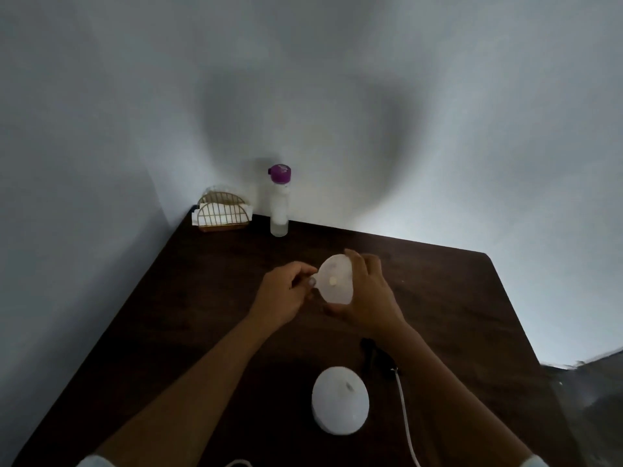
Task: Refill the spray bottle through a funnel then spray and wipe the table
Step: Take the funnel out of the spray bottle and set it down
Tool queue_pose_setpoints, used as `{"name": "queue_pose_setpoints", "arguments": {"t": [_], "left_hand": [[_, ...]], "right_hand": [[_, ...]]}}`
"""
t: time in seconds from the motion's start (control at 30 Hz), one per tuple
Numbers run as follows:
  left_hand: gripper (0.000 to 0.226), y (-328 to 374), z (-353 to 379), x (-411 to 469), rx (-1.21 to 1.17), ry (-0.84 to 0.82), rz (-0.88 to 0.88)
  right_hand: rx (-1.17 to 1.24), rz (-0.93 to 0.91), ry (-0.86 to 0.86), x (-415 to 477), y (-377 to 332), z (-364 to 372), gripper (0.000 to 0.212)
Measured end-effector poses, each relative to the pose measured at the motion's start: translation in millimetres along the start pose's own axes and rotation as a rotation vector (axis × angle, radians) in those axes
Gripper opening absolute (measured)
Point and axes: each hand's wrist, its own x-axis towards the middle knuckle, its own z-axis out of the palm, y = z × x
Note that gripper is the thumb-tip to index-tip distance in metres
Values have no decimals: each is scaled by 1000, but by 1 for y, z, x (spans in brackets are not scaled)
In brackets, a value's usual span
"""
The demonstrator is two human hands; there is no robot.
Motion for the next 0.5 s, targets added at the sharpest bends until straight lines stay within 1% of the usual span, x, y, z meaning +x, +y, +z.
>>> {"name": "queue_pose_setpoints", "arguments": {"t": [0.13, 0.2, 0.3, 0.4, 0.5], "left_hand": [[10, -19, 2, 44, 62, 42, -56], [8, -30, 6, 68, 66, 60, -86], [8, -46, 11, 99, 70, 53, -121], [7, -65, 23, 128, 56, 56, -178], [8, -80, 34, 153, 25, 88, -214]], "right_hand": [[-30, -5, -44, 44, 8, 10, 105], [-45, -19, -93, 67, 19, 17, 106], [-98, -49, -159, 97, 40, 28, 102], [-197, -77, -156, 125, 59, 44, 97], [-219, -44, -117, 149, 75, 58, 91]]}}
